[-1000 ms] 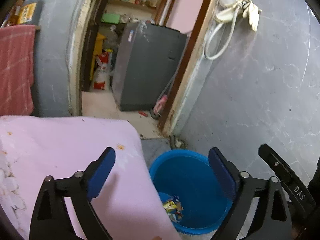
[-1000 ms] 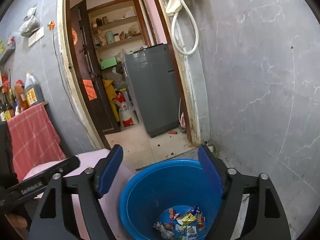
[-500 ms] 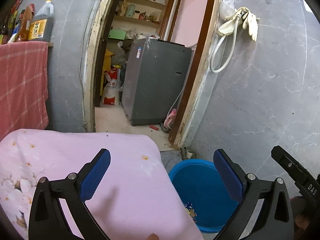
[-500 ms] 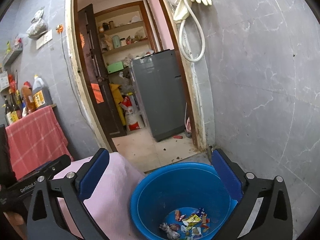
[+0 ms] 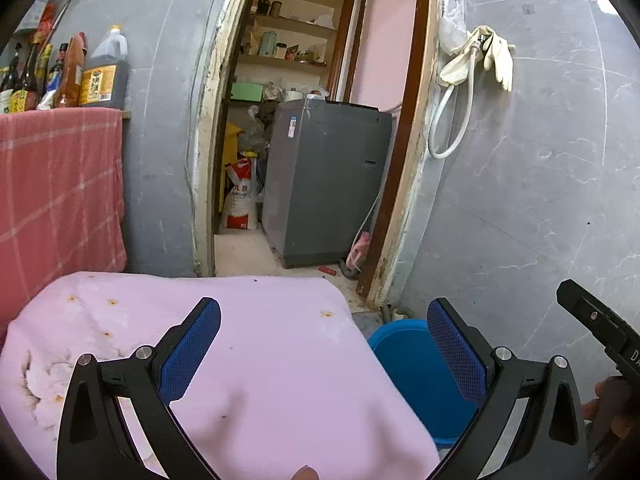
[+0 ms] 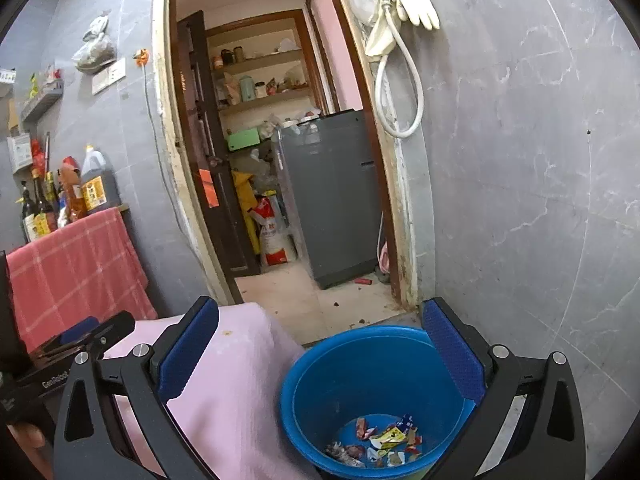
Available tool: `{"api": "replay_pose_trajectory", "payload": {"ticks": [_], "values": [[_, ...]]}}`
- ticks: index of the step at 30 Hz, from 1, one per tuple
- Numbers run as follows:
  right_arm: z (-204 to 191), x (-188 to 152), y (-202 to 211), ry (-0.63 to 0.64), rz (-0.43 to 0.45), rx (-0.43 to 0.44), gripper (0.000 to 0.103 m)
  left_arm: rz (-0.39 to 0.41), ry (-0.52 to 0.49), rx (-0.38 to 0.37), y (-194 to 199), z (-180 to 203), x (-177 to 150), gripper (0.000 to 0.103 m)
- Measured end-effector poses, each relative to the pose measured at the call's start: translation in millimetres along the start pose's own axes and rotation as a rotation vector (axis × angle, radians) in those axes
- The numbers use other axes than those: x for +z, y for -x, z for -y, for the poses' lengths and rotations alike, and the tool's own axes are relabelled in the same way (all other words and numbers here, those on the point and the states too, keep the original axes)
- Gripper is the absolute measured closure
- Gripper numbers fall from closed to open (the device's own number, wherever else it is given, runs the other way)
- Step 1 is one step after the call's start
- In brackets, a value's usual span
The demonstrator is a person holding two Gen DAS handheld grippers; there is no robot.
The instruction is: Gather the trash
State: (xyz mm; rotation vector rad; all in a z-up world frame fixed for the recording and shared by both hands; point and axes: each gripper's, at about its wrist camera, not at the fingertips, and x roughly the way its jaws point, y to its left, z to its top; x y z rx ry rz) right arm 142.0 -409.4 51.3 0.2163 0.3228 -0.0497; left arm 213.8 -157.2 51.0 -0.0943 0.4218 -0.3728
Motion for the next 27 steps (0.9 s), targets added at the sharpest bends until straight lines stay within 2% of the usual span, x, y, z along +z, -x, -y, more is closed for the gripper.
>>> {"api": "replay_pose_trajectory", "payload": {"ticks": [16,27], "values": [[-30,-12,54,0.044,0.050,0.042,0.000,0.065,-0.068,0.045,69,-7,-21,0.002],[-42,-32,89,0.079,0.060,0.042,0.000,0.098,-0.104,0.080,115,-7,-43,0.002]]}}
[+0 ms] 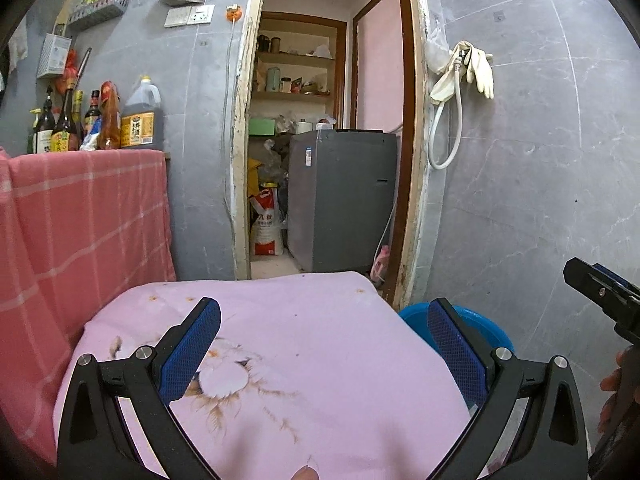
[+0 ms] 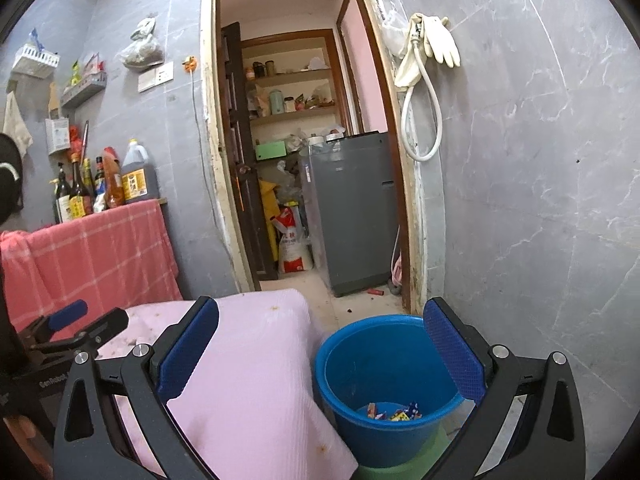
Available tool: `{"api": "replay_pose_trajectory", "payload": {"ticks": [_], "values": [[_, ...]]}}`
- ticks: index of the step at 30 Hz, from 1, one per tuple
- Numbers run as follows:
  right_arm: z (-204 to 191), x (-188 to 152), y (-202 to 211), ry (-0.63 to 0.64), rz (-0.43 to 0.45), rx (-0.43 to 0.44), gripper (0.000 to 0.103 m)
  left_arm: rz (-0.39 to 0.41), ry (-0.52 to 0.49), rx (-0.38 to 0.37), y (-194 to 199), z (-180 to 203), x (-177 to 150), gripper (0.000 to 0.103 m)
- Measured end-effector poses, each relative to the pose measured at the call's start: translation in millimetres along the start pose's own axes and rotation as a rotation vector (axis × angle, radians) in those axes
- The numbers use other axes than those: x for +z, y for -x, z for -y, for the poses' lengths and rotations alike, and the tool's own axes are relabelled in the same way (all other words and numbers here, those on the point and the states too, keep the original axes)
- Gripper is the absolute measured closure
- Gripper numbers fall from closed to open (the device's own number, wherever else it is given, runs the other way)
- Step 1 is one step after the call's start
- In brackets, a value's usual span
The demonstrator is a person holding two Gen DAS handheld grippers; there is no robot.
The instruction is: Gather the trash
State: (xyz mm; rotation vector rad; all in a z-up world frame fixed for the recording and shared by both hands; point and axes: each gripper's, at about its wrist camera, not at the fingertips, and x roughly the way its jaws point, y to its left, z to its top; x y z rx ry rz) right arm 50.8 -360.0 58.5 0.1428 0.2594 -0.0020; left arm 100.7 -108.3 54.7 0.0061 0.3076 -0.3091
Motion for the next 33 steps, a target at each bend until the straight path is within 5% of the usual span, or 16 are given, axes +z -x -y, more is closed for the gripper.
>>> {"api": "replay_pose_trajectory", "payload": {"ticks": [33], "values": [[-20,-57,52,0.087,0.017,-0.041,0.000,-0.003,-0.008,0.060,68,5,-66,0.002]]}}
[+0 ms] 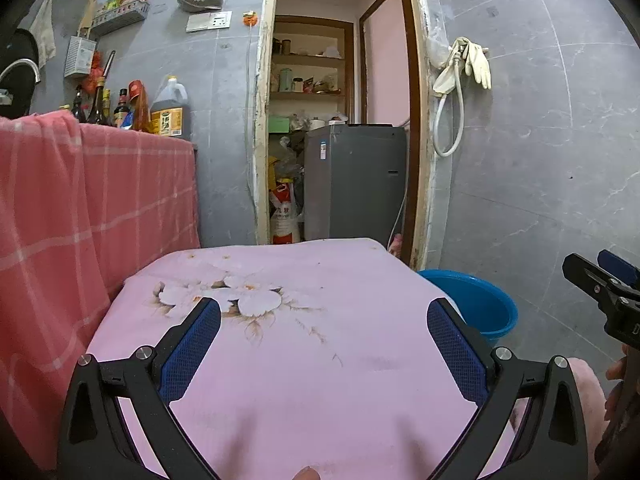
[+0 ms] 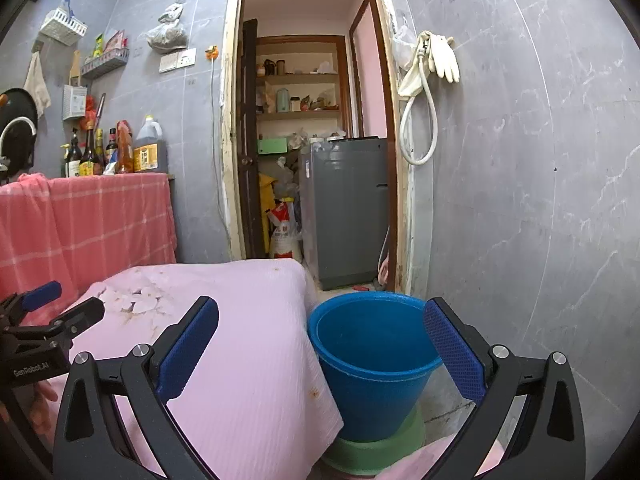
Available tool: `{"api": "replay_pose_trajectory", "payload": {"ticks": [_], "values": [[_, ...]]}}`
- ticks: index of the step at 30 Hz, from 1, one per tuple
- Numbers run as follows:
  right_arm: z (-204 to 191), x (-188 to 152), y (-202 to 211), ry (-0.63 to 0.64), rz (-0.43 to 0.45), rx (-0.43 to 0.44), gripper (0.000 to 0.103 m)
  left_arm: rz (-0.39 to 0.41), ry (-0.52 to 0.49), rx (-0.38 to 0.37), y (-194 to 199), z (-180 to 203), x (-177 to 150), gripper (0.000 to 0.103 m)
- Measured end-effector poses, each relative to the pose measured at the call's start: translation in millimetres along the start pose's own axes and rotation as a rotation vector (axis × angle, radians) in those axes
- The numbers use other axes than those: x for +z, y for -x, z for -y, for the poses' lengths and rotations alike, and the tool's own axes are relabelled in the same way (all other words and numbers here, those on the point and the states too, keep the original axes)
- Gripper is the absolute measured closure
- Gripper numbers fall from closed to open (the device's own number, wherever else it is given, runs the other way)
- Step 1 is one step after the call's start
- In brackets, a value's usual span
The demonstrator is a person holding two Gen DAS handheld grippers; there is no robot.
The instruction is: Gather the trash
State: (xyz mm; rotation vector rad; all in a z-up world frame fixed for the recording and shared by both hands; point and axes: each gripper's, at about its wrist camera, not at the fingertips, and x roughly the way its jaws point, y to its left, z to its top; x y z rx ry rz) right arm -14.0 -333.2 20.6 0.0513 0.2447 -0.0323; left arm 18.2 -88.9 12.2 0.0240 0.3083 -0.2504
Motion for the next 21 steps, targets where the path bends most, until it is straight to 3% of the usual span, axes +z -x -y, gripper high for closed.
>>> {"api": "replay_pose_trajectory", "payload": {"ticks": [10,21], "values": [[0,-12,4,-0.012,-0.020,-0.012,0.000,0.003,0.017,0.023,7,-1,-10,0.002],[5,-27,9,-0.026,-0.025,-0.039,0.000,-0.013,0.017,-0.009,9,5,-20,0.002]]}}
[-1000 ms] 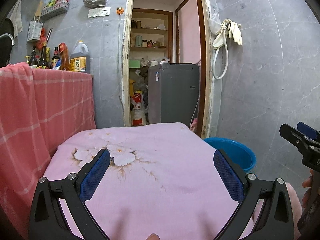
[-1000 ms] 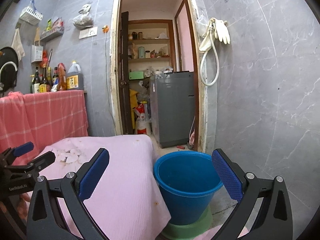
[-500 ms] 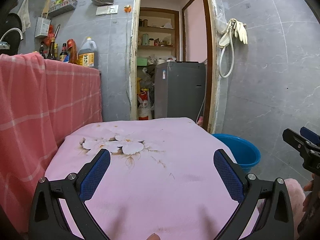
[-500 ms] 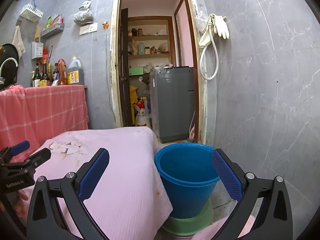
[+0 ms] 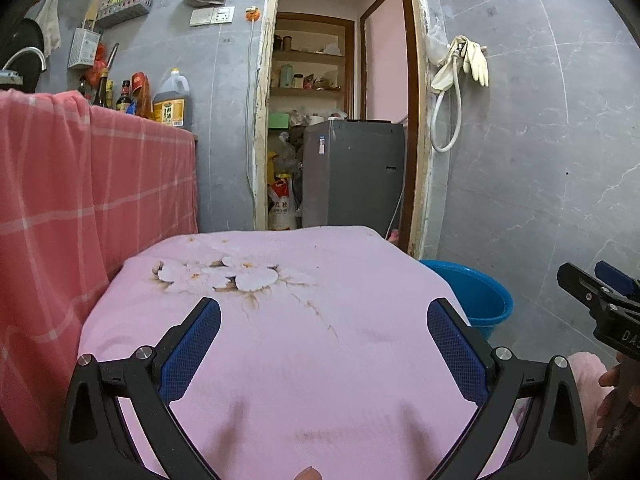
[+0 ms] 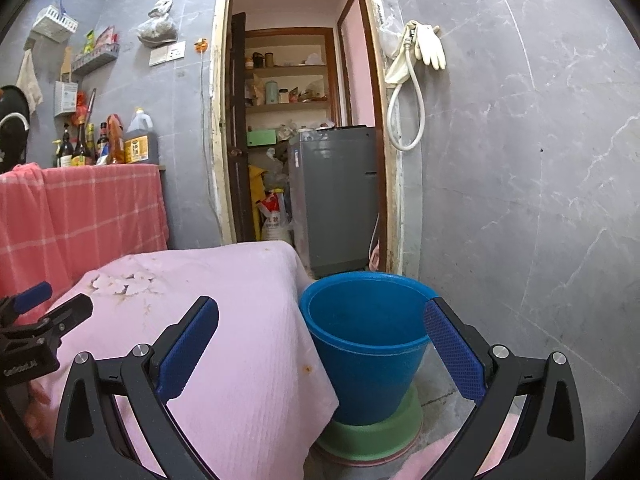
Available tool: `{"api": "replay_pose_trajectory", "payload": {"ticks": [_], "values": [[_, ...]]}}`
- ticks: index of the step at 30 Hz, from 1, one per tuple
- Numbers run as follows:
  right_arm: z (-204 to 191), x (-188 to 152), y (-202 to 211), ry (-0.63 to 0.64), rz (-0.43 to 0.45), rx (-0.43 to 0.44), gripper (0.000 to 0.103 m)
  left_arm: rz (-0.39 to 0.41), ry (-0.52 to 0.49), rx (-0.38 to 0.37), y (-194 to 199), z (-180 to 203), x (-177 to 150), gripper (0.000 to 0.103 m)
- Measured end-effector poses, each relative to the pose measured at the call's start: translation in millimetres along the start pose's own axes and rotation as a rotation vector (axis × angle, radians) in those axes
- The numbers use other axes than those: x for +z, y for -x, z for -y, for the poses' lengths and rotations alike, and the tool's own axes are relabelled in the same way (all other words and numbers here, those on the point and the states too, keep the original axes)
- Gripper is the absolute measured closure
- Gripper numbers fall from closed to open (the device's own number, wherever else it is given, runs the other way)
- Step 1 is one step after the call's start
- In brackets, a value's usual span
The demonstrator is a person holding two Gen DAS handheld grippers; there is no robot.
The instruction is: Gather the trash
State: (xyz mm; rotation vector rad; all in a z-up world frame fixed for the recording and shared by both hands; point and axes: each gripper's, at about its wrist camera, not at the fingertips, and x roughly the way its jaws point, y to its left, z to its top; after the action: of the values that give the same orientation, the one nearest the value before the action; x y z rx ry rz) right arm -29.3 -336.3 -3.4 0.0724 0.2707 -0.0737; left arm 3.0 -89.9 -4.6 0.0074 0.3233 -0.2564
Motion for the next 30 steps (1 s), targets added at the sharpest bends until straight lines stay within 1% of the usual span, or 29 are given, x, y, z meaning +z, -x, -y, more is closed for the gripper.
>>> {"api": "replay_pose_trajectory", "payload": {"ticks": [9,30], "values": [[2.5,-6.1,-3.0,-0.006,-0.017,-0.008,0.000,-0.004,0.010,0.015,-0.4,-0.4,-4.3,0.002],[0.7,-6.8,-3.4,-0.005,-0.020,-0.007,0.000,-0.019,0.020,0.001,-2.4,1.0,-6.6,0.002]]}}
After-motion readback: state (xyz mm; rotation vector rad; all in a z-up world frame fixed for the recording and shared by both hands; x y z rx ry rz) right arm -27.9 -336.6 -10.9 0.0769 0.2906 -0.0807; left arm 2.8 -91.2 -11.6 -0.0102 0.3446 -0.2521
